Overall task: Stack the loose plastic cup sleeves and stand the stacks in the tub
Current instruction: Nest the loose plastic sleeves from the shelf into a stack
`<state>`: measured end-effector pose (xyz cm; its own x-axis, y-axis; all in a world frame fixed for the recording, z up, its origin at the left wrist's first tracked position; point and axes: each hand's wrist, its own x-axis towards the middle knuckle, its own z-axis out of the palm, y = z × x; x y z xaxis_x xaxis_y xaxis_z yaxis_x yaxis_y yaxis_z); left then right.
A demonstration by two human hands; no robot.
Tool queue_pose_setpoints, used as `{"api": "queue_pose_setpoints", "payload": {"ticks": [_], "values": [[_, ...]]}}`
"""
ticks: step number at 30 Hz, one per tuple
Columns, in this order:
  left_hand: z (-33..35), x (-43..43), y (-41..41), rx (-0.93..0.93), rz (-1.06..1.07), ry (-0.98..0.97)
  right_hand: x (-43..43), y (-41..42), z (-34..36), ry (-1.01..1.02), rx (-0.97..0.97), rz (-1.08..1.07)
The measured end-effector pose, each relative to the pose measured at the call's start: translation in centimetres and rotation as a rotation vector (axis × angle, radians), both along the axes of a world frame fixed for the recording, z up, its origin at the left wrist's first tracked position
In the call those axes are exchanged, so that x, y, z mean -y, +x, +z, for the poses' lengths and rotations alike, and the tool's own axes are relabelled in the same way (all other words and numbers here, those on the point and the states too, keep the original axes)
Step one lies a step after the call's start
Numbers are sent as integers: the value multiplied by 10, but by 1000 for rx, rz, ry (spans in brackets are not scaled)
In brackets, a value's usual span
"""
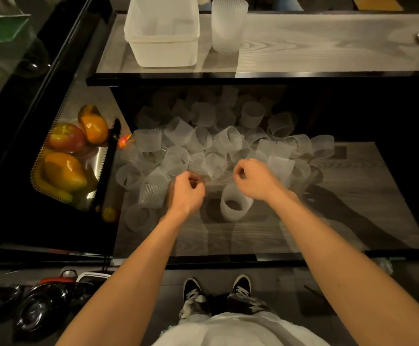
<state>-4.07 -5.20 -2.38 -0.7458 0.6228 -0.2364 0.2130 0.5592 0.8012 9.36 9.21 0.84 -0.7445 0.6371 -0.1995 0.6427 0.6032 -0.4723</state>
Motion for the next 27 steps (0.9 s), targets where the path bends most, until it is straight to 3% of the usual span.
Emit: {"api": "queue_pose_setpoints", "payload": {"ticks": [6, 12, 16, 22, 27], "values": [[-7, 49, -42, -205, 208, -241, 50, -65, 0, -174, -21, 63], [-33, 87, -72, -49, 124, -462, 94, -112, -37, -587, 30, 0], [-37, 89, -74, -16, 93, -442, 109, -128, -47, -702, -25, -35], [-41, 89, -67, 82, -18, -389, 110, -122, -63, -837, -28, -328], [-73, 89, -70, 143, -77, -328, 104, -112, -78, -917, -62, -445]]}}
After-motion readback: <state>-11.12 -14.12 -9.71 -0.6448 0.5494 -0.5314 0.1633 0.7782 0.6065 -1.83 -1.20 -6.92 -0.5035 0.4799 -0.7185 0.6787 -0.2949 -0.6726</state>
